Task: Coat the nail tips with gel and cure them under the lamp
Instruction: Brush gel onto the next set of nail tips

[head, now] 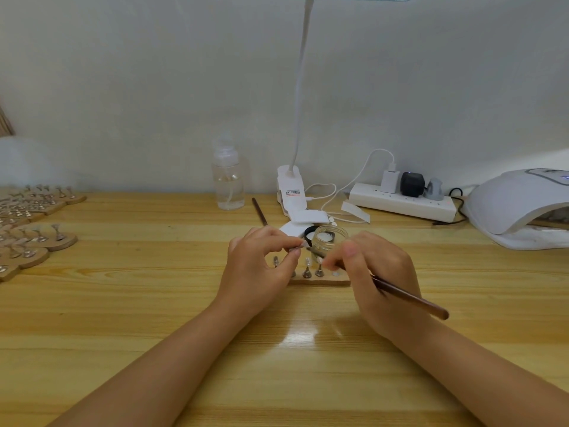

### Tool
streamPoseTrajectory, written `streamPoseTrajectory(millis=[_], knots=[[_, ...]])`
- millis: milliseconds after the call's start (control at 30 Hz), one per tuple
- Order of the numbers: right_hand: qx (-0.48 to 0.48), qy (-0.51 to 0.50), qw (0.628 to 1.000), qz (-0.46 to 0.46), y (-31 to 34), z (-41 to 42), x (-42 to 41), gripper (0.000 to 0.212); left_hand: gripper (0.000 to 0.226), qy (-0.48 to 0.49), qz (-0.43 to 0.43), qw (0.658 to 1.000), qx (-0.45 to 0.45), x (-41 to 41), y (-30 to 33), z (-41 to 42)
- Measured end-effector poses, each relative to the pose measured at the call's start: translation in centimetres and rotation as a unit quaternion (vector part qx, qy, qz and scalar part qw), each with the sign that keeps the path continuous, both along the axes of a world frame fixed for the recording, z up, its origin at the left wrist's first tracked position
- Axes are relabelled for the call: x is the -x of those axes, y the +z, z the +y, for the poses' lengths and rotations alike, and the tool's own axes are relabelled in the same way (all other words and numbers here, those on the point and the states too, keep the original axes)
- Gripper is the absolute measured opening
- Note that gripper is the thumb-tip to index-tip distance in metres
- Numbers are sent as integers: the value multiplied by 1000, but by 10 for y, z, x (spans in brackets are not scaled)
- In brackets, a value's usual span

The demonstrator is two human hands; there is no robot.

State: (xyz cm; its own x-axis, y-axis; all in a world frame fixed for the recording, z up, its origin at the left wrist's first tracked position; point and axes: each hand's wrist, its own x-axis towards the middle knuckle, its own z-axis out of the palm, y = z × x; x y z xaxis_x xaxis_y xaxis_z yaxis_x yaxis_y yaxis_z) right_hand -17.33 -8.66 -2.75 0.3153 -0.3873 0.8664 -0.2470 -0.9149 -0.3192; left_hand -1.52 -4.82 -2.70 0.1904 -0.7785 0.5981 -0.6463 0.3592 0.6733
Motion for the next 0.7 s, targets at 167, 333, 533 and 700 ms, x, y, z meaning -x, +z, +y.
streamPoseTrajectory(millis=[167, 333, 533, 700], knots=[[-28, 3, 1000, -9, -1, 0, -1, 47, 17, -3, 0, 1000, 0, 0, 0, 0], [-39, 11, 999, -24, 0, 0, -2, 44, 17, -2, 0, 1000, -3, 0, 0, 0], [-86, 40, 993, -67, -1, 2, 0, 50, 16, -5, -8, 1000, -4, -1, 0, -1], [-114, 39, 991, -59, -1, 2, -2, 48, 18, -7, -7, 1000, -3, -1, -1, -1]])
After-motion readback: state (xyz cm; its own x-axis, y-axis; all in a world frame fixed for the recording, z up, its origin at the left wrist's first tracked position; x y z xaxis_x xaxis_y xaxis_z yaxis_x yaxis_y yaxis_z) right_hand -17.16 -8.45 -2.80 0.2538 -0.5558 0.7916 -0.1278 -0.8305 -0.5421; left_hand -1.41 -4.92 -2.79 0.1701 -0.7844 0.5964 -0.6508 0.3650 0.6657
